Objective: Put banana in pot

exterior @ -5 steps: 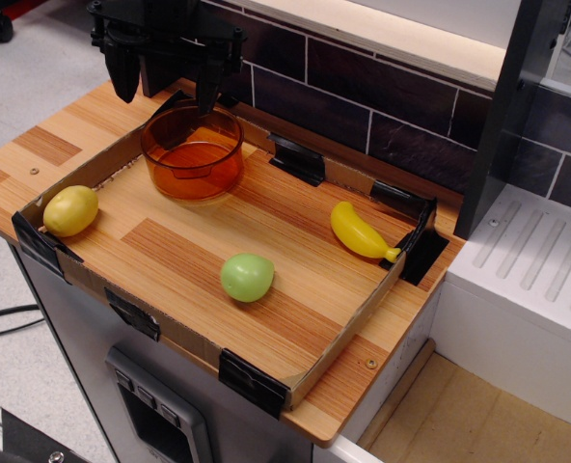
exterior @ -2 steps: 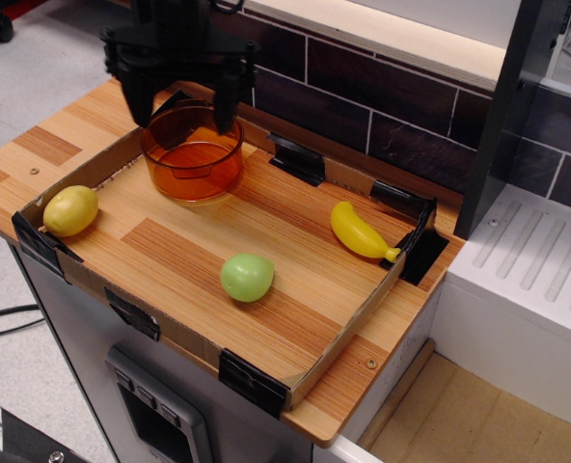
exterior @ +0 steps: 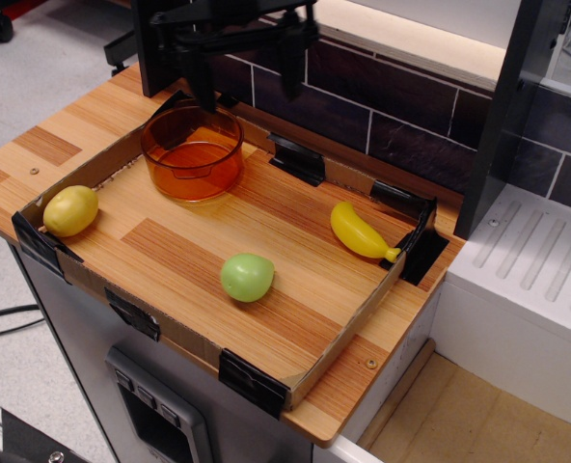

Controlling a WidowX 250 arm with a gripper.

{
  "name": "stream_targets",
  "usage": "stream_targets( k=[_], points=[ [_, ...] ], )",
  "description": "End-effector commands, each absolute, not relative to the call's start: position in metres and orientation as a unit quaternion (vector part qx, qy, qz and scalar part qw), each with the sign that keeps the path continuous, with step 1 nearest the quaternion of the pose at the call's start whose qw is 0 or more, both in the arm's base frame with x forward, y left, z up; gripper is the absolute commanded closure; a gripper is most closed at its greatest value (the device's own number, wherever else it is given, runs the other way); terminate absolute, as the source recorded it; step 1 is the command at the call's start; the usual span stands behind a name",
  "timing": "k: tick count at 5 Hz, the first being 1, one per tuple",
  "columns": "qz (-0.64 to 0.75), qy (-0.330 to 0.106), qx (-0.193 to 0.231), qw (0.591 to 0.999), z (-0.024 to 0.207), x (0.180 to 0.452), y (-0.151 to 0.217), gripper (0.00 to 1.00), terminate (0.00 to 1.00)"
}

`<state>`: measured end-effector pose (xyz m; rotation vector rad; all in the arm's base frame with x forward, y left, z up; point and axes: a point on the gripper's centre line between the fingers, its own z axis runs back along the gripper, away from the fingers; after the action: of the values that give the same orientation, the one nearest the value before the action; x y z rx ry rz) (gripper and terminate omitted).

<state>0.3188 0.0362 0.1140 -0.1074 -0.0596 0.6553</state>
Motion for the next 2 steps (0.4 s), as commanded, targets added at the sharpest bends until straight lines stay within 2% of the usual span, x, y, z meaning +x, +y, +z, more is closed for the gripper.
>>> stream_targets(
  k=[1, 2],
  points=[
    [0.424, -0.057, -0.07, 0.901, 0.117, 0.333, -0.004, 0.0, 0.0],
    [0.466, -0.039, -0.049, 0.883, 0.102, 0.332, -0.019, 0.0, 0.0]
  ],
)
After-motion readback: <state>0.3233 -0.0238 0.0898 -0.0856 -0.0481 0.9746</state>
